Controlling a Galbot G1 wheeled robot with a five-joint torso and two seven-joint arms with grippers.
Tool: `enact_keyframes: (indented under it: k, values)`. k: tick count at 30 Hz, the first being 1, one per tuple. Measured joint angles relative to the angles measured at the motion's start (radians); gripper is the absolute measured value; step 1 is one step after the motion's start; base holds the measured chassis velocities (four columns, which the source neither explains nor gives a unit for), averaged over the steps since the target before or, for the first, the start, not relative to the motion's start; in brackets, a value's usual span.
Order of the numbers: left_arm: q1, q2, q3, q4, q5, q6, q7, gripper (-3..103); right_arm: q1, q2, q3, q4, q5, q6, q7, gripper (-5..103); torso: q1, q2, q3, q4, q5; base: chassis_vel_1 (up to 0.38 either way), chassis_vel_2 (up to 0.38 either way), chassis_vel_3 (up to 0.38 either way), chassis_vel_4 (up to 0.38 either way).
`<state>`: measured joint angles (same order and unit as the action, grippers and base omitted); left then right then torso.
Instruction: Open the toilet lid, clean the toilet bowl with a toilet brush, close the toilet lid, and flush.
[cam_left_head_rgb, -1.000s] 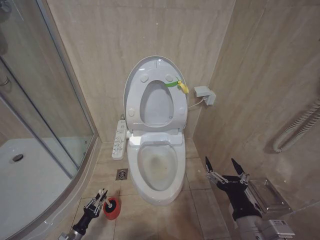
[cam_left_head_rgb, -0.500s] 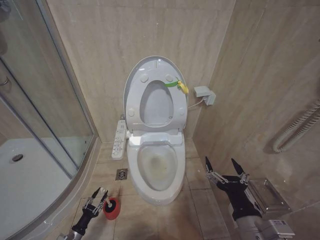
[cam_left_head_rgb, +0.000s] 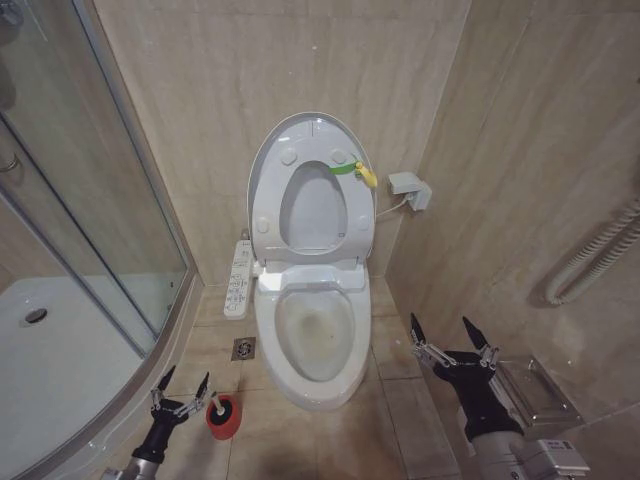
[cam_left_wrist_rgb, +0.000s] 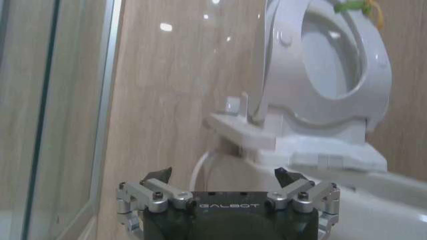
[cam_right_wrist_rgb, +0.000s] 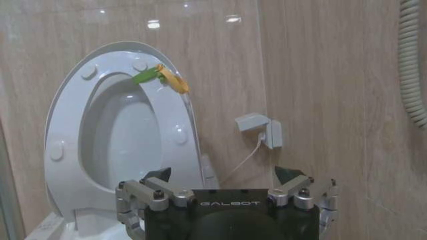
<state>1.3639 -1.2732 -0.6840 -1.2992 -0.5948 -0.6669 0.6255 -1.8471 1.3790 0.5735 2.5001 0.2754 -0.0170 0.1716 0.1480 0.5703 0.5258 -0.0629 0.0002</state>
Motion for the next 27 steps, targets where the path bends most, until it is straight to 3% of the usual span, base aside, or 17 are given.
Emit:
enact_keyframes:
  k: [1,11,19,27]
  values:
    - [0.007,-0.001,-0.003,-0.019,0.001,0.002,-0.007,100,0.0,0.0,0.0,0.0,0.0,0.0,0.0,100,0.0,0.0,0.0,0.0,0.0,0.0,0.0,0.0,0.0]
    - [0.028,-0.003,-0.025,-0.064,0.011,-0.011,-0.034,100,0.0,0.0,0.0,0.0,0.0,0.0,0.0,100,0.0,0.0,0.0,0.0,-0.0001,0.0,0.0,0.0,0.0]
    - [0.037,-0.004,-0.036,-0.093,0.003,-0.006,-0.006,100,0.0,0.0,0.0,0.0,0.0,0.0,0.0,100,0.002,0.004,0.002,0.0,-0.0002,0.0,0.0,0.0,0.0]
    - [0.033,-0.008,-0.036,-0.115,0.011,-0.003,0.0,98,0.0,0.0,0.0,0.0,0.0,0.0,0.0,100,0.016,0.036,0.02,0.0,-0.0002,0.0,0.0,0.0,0.0]
